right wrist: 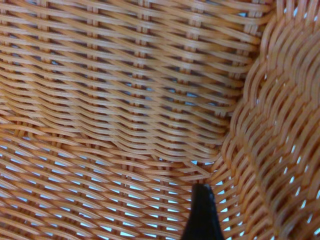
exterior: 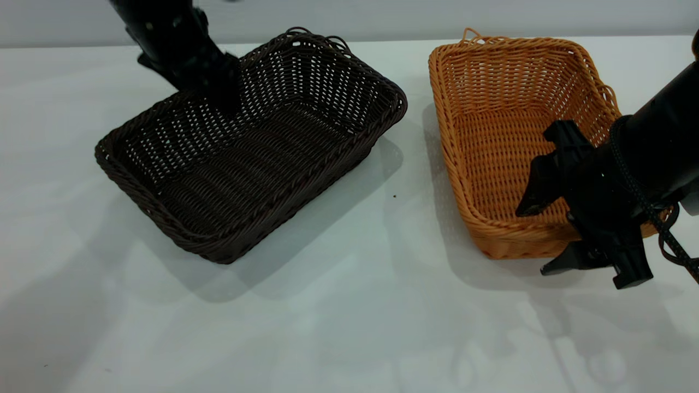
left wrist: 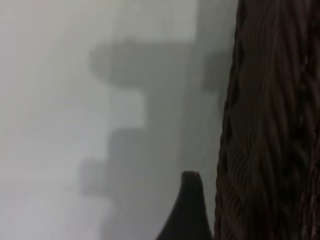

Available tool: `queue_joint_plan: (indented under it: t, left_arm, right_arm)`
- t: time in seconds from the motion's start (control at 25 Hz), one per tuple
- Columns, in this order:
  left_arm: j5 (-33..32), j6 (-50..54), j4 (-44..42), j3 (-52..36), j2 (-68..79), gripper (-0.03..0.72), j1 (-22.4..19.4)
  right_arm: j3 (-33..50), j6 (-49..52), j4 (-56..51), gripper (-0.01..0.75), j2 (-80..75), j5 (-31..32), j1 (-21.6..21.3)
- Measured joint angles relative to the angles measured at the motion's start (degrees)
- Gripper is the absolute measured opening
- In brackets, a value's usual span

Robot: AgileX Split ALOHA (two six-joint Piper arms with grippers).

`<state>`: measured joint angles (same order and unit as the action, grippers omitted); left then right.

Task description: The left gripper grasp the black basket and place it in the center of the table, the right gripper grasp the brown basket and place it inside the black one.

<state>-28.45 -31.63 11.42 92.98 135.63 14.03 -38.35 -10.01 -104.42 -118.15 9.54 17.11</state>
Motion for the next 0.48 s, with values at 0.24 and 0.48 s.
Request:
queue_joint_plan:
  t: [0.24, 0.48]
  left_arm:
    - [4.37, -0.11, -0.20, 0.00, 2.57, 0.522, 0.00]
    - [5.35, -0.25, -0.41, 0.04, 2.76, 0.318, 0.00]
  right_arm:
    - [0.00, 0.02, 0.00, 0.419, 0.00, 0.09, 0.00]
    - [0.00, 0.02, 0.00, 0.202, 0.00, 0.03, 0.00]
